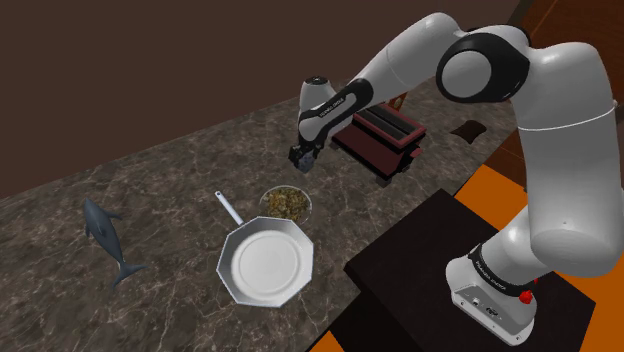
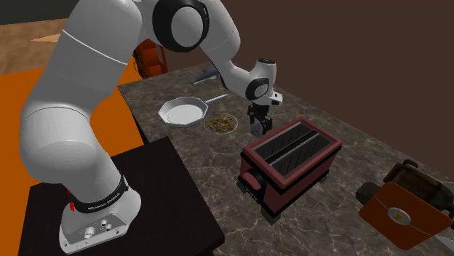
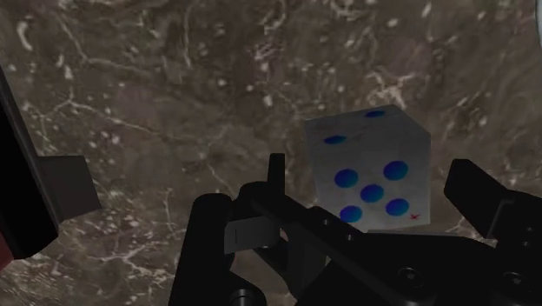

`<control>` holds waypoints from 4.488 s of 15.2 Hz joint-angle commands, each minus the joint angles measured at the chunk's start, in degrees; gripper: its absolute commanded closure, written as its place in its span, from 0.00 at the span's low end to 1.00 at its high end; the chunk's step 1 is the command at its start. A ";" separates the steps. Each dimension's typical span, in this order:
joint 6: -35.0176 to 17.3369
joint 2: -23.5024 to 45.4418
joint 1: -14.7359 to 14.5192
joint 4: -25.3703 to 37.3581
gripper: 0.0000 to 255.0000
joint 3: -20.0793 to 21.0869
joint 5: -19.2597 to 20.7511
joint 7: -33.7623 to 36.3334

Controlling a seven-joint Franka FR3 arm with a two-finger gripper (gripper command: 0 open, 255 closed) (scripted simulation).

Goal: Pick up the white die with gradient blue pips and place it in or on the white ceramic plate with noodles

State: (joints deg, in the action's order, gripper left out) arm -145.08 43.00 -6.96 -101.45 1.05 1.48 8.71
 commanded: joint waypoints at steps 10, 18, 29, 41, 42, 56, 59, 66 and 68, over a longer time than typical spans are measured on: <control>-0.71 0.95 0.05 0.26 1.00 -0.02 0.01 -0.05; -0.72 0.96 0.05 0.26 1.00 -0.02 0.02 -0.05; 4.28 -5.88 0.16 -1.59 1.00 0.14 -0.14 -0.16; 8.04 -12.84 -1.51 -4.79 1.00 0.61 -0.03 2.02; 7.48 -13.59 -2.41 -6.11 1.00 0.80 0.11 3.20; -17.58 -23.86 -1.67 -35.95 0.00 0.17 0.57 3.56; -26.06 -24.30 -0.54 -43.03 0.00 -0.17 0.64 2.57; -30.54 -18.34 -0.82 -41.39 0.00 -0.65 0.91 2.71; -31.44 -16.78 -0.92 -40.73 0.00 -0.76 0.93 2.74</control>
State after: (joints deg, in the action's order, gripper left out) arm -176.07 25.26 -7.60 -142.72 0.40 2.40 11.26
